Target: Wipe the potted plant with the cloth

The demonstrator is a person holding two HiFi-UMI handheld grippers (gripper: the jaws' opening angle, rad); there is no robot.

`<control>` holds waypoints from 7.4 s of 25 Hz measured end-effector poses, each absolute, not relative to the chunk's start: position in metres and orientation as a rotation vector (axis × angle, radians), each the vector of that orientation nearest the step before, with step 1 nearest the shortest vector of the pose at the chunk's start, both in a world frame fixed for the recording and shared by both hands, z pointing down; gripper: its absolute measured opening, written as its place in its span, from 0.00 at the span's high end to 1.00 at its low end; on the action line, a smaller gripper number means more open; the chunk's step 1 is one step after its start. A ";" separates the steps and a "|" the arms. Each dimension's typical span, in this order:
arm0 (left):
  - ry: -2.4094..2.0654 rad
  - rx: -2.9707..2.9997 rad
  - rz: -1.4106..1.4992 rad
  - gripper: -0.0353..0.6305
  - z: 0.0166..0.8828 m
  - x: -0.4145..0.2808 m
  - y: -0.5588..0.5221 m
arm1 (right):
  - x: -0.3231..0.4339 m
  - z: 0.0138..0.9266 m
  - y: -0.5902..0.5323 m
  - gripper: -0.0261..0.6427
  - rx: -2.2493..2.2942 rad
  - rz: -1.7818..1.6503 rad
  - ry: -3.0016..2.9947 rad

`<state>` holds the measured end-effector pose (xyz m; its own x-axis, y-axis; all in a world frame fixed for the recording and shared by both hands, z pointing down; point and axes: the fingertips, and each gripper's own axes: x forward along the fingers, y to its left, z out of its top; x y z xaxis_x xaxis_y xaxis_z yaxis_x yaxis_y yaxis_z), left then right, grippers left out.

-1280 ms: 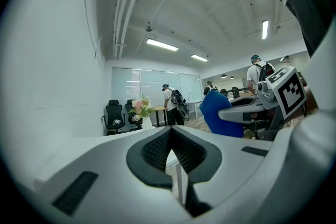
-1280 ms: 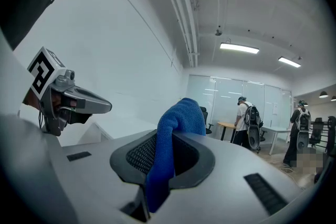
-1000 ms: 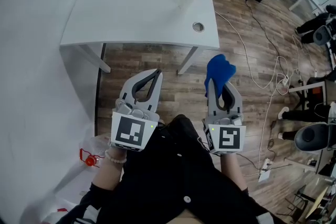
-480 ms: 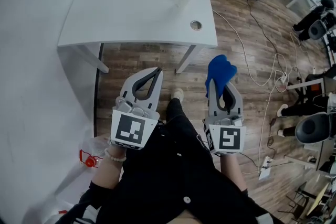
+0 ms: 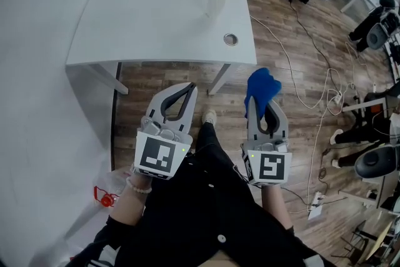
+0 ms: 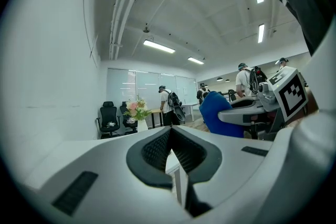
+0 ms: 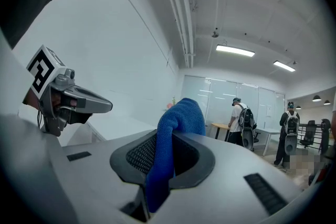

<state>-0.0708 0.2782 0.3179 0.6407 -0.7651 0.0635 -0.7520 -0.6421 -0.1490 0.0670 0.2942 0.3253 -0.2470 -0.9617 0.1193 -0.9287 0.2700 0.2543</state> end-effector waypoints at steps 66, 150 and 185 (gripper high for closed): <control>1.690 -2.608 -0.262 0.92 0.331 -0.020 -0.034 | 0.145 0.334 -0.031 0.85 1.457 -0.094 -2.503; 1.042 -2.954 -0.293 0.65 0.423 0.033 -0.164 | 0.117 0.407 -0.163 0.85 1.261 0.128 -2.460; 0.993 -2.983 -0.310 0.65 0.423 0.032 -0.162 | 0.065 0.461 -0.216 0.85 0.379 0.137 -2.456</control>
